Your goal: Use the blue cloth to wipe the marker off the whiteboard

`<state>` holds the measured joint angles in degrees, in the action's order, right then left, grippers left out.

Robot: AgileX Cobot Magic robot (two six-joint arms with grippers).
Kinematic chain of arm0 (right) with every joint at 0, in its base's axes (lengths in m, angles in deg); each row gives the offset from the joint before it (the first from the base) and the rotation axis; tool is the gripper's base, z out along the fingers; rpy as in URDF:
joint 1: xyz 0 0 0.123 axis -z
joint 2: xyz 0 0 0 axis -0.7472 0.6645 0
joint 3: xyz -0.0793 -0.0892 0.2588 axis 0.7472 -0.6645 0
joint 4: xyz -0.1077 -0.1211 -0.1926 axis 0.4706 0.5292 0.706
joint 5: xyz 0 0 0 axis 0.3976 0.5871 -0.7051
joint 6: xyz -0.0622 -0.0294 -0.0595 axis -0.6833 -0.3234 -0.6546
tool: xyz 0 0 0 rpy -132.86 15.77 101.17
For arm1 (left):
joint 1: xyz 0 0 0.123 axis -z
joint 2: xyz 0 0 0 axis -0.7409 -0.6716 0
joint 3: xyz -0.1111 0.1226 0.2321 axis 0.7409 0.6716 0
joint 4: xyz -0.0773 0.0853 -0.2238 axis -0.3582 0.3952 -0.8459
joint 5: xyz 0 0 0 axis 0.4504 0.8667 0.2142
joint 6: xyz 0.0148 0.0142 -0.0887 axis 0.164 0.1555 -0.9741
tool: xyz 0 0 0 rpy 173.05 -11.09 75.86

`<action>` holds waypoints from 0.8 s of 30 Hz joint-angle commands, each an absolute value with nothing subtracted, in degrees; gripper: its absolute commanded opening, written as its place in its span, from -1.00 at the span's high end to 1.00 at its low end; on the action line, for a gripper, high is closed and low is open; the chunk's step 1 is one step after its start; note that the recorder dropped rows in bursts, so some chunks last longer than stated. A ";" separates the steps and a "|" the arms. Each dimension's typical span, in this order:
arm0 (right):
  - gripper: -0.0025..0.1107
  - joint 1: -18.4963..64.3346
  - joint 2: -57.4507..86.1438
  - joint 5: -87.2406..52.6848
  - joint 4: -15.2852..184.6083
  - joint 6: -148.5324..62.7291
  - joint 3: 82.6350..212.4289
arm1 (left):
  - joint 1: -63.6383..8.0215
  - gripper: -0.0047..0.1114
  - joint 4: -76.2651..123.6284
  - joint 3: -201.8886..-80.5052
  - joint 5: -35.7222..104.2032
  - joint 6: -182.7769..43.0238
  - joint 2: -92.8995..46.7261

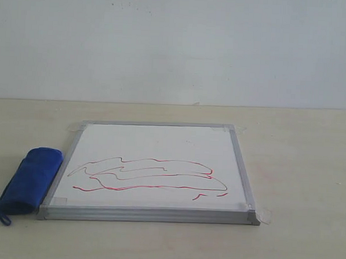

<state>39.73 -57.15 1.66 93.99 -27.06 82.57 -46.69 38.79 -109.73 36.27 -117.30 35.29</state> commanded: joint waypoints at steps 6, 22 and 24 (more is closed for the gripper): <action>0.93 39.80 -57.45 1.14 93.95 -27.16 82.64 | -46.46 0.85 27.04 -135.22 72.64 -83.97 -1.64; 0.93 39.80 -57.45 1.14 93.95 -27.16 82.64 | -47.87 -0.30 28.71 -141.82 75.11 -85.73 -48.28; 0.93 39.80 -57.45 1.14 93.95 -27.16 82.64 | -47.87 -0.59 29.04 -141.82 72.59 -85.73 -51.19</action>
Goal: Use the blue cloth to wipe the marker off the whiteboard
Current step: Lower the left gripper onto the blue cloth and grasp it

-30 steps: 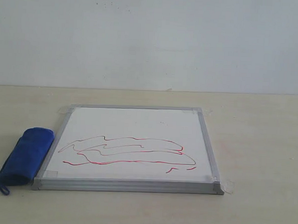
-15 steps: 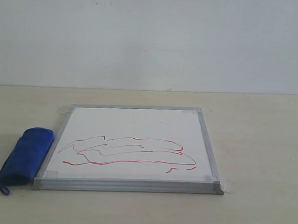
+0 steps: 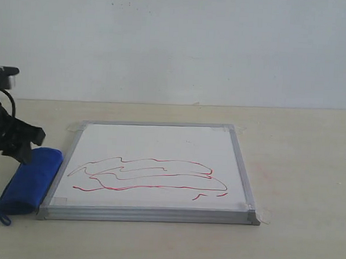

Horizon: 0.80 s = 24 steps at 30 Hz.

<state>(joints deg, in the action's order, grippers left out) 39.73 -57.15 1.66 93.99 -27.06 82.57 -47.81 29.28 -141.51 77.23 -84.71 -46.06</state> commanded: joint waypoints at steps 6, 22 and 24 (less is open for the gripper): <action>0.93 39.80 -57.45 1.14 93.95 -27.16 82.64 | -47.87 -0.65 29.04 -141.85 67.84 -85.73 -55.98; 0.93 39.80 -57.45 1.14 93.95 -27.16 82.64 | -47.87 -0.65 33.73 -141.85 64.07 -85.75 -57.11; 0.93 39.80 -57.45 1.14 93.95 -27.16 82.64 | -47.87 -0.65 33.73 -141.85 63.79 -86.18 -57.11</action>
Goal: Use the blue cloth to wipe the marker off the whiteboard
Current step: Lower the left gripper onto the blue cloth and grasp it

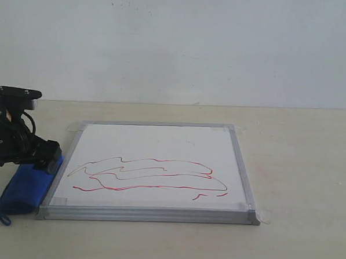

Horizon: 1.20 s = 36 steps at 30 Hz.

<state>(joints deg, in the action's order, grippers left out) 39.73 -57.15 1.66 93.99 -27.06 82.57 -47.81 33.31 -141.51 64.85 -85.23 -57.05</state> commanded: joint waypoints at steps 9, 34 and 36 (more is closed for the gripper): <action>0.93 39.80 -57.45 1.14 93.95 -27.16 82.64 | -47.87 -0.65 33.73 -141.85 63.13 -87.07 -58.63; 0.93 39.80 -57.45 1.14 93.95 -27.16 82.64 | -49.52 -0.52 36.32 -141.85 61.62 -90.56 -62.49; 0.93 39.80 -57.45 1.14 93.95 -27.16 82.64 | -49.52 -0.52 36.32 -141.85 61.62 -90.56 -63.12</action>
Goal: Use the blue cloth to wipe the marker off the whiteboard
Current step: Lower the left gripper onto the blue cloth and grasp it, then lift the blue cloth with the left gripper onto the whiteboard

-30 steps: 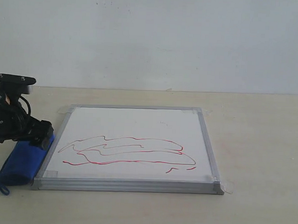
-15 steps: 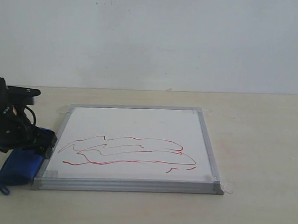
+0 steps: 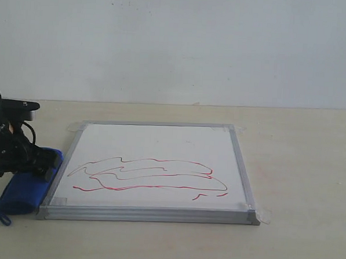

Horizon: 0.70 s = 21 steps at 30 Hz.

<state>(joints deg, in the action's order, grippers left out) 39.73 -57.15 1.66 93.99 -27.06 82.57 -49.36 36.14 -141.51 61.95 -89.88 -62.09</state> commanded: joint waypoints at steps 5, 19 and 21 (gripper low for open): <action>0.93 39.80 -57.45 1.14 93.95 -27.16 82.64 | -49.52 -0.52 36.32 -141.85 60.70 -90.38 -64.95; 0.93 39.80 -57.45 1.14 93.95 -27.16 82.64 | -49.42 0.70 36.79 -141.85 59.22 -89.96 -65.05; 0.93 39.80 -57.45 1.14 93.95 -27.16 82.64 | -49.42 0.84 36.92 -141.85 58.34 -89.08 -64.93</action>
